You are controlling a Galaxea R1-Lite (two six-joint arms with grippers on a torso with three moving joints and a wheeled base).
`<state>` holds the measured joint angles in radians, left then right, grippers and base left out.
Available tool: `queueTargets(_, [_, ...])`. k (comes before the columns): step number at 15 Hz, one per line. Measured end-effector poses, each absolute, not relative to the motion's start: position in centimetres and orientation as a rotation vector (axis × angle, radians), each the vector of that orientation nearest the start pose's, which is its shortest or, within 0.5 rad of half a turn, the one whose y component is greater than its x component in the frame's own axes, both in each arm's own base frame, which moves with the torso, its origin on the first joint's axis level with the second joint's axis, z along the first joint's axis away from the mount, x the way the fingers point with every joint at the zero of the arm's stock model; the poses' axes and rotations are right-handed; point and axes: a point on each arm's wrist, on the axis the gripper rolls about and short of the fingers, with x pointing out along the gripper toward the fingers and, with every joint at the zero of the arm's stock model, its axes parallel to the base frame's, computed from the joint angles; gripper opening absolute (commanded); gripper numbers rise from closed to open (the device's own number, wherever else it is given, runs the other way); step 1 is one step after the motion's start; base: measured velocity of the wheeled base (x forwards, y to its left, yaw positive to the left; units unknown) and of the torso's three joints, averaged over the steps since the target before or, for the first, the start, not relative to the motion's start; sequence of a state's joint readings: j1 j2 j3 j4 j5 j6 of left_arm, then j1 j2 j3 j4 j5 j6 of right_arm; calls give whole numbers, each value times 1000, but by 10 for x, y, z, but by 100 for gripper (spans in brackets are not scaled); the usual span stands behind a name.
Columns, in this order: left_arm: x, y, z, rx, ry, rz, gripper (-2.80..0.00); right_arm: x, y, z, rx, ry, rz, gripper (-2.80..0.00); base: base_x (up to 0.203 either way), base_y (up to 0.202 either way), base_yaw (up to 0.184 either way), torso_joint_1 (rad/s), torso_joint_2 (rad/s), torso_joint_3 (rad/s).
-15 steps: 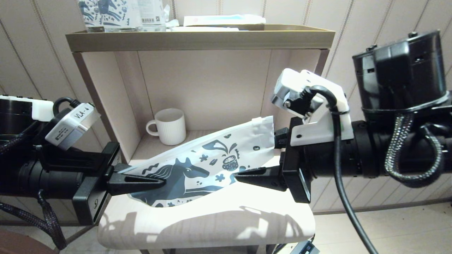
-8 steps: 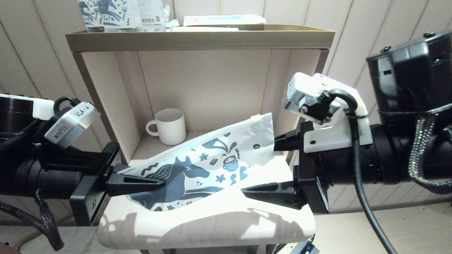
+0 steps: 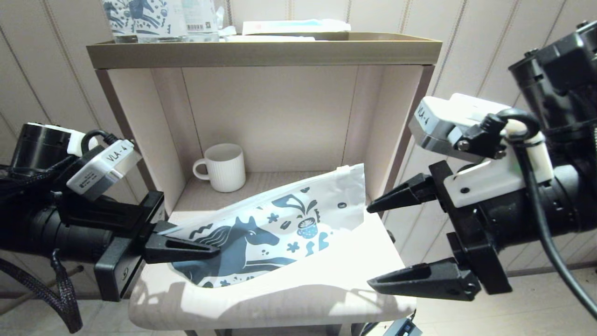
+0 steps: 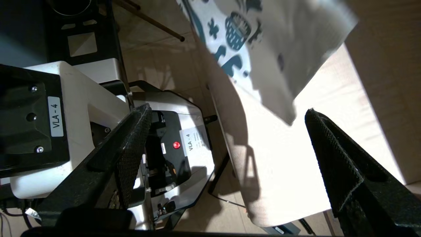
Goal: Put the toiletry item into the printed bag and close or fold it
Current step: Hand it to the other hand
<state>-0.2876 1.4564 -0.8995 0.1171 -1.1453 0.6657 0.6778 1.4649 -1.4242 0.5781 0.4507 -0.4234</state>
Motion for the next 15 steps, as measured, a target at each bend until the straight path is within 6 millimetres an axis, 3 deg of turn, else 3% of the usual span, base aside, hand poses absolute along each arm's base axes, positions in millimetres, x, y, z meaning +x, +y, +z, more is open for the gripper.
queueTargets(6, [208,-92,207,236,207,-1612,-280,188,167,303,-451,410,1277,0,0,0,0,0,0,0])
queueTargets(15, [208,-92,208,234,196,-1619,-280,194,172,289,-450,444,1331,0,0,0,0,0,0,0])
